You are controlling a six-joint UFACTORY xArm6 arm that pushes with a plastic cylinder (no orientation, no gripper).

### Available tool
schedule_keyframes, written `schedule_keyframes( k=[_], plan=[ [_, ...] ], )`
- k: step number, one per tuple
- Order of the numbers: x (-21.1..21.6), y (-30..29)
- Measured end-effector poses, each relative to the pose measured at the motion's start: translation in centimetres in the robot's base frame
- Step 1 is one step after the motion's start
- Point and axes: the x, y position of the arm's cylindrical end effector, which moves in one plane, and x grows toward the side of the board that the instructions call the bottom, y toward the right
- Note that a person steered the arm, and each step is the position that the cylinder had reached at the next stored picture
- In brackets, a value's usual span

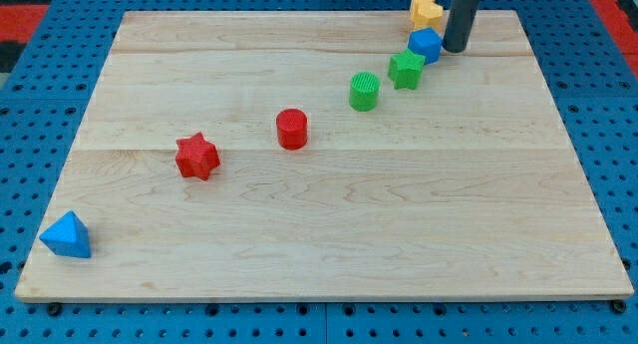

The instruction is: Move blue cube to the top center of the board

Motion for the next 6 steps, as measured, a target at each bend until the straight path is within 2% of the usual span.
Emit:
schedule_keyframes(
  k=[2, 3, 5, 6],
  plan=[
    [-3.3, -11.2],
    [-4.8, -15.0],
    [0.7, -16.2],
    [-0.9, -20.1]
  ],
)
